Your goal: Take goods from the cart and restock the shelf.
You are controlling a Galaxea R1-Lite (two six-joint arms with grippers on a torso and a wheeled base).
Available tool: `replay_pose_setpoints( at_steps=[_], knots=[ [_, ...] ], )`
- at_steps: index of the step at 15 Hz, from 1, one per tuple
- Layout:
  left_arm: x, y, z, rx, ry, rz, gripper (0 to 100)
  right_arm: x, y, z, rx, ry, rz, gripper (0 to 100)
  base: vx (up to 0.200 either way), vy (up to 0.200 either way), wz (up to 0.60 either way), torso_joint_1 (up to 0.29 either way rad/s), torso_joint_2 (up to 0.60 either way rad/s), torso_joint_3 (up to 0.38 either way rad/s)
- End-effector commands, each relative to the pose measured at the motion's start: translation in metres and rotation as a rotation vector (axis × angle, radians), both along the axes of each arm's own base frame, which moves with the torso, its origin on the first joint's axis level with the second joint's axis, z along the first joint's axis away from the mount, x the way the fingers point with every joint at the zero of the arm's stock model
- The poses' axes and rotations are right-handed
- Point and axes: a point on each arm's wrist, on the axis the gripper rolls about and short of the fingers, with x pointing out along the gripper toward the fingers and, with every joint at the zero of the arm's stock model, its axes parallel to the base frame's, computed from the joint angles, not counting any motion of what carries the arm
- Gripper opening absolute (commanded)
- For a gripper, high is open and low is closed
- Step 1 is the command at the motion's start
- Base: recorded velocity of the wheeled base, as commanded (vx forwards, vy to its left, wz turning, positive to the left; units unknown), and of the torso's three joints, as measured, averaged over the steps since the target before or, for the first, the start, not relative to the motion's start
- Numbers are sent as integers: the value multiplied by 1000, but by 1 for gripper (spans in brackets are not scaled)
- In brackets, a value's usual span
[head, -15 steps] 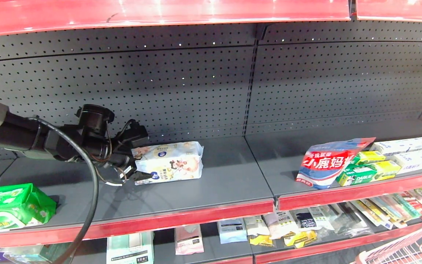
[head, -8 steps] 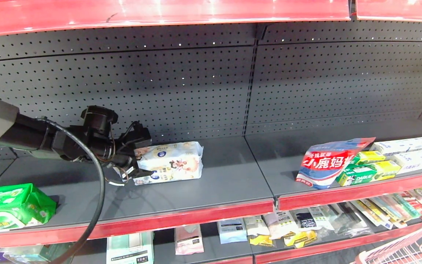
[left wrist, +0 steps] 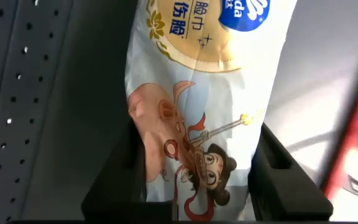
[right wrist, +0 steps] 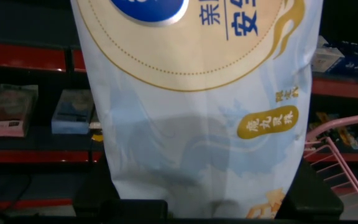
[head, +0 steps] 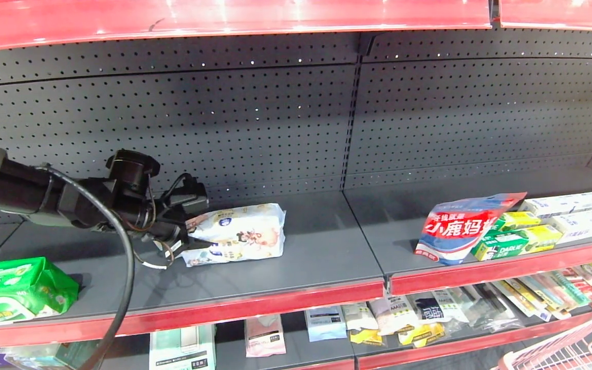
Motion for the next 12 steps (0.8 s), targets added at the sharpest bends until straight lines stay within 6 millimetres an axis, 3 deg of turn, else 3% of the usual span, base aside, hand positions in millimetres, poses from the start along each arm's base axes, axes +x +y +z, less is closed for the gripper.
replay_pose_setpoints(
  at_steps=[1, 5, 12],
  knots=[
    [-21, 3, 13, -16, -17, -11, 0, 0, 0, 0, -1, 2, 0, 0, 0, 0, 0, 0, 0, 0],
    [-54, 8, 15, -9, -17, -45, 0, 0, 0, 0, -1, 0, 0, 0, 0, 0, 0, 0, 0, 0],
    [-70, 21, -8, 12, -32, -103, 0, 0, 0, 1, 0, -3, 0, 0, 0, 0, 0, 0, 0, 0]
  ],
)
